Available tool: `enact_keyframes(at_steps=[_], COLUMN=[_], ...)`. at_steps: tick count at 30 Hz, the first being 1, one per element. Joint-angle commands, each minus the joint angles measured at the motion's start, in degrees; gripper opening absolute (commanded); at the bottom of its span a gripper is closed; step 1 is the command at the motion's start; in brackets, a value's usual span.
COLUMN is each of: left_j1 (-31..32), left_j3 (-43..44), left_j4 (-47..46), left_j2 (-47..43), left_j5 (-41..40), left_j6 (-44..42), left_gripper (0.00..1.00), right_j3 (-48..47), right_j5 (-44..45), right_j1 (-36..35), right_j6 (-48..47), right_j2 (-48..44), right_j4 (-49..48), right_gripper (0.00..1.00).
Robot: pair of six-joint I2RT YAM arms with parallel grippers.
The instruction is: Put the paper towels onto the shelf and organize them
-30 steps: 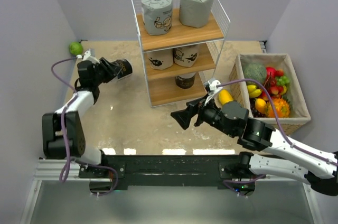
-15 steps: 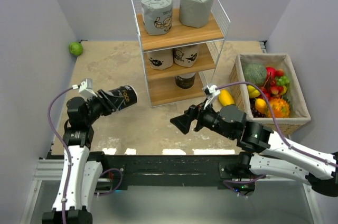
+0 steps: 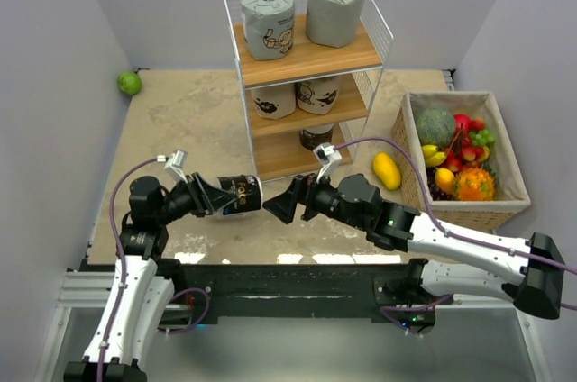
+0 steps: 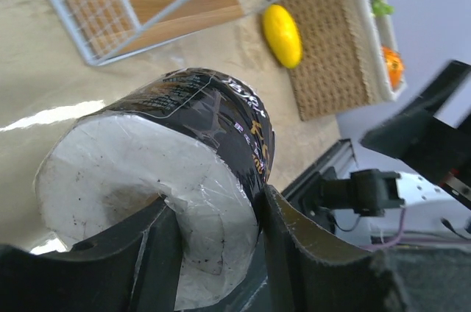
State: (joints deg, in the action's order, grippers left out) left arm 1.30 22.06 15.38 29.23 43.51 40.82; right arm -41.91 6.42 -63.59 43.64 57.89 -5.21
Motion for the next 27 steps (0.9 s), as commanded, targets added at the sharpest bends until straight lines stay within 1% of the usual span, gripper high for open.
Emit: enact_keyframes(at_steps=[1,2,3,4,5,7,9,10,12,17,23,27], left_j1=[0.72,0.81,1.16,1.42,1.6,2.39,2.65,2.65,2.65,2.65,2.74,2.92], left_j3=[-2.72,-4.29,-4.83,-5.27,-5.19,-4.93,-4.93,-5.19,-5.63,-8.0,-10.64,-11.25], left_j4=[-20.01,-22.3,-25.97,-27.05,-27.41,-27.33,-27.5,-27.68,-29.78,-36.8,-42.08,-42.8], left_j2=[-1.72,-1.81,-1.9,-2.16,-2.25,-2.43,-2.6,-2.6,-2.69,-2.78,-1.99,-1.81], left_j5=[10.01,11.76,12.47,12.92,13.44,13.53,13.62,13.71,13.8,14.67,14.15,13.19], left_j6=[9.44,12.41,13.66,14.54,14.99,14.91,14.99,14.99,16.3,21.66,25.62,25.72], left_gripper=[0.47,0.47,0.48,0.48,0.48,0.48,0.48,0.48,0.48,0.49,0.52,0.52], right_j3=[1.13,1.65,2.35,3.32,5.68,7.01,6.76,6.49,5.79,5.52,5.61,6.93], right_j5=[-8.24,-9.39,-11.75,-12.99,-14.22,-15.55,-16.34,-18.7,-20.47,-21.62,-22.59,-22.94], right_j1=[4.07,4.87,5.84,7.68,8.48,9.53,9.63,9.63,9.63,9.63,9.54,9.54], right_j6=[4.08,4.87,6.53,7.59,8.56,9.89,8.93,8.66,8.31,8.57,9.27,10.85], right_j2=[4.49,5.3,5.91,6.36,6.71,7.06,8.29,8.82,10.22,10.49,11.54,13.12], right_j4=[-12.0,-13.67,-15.08,-19.35,-21.92,-25.71,-26.6,-28.17,-29.41,-30.47,-32.23,-35.47], right_gripper=[0.98,0.97,0.97,0.96,0.95,0.95,0.94,0.94,0.92,0.88,0.82,0.8])
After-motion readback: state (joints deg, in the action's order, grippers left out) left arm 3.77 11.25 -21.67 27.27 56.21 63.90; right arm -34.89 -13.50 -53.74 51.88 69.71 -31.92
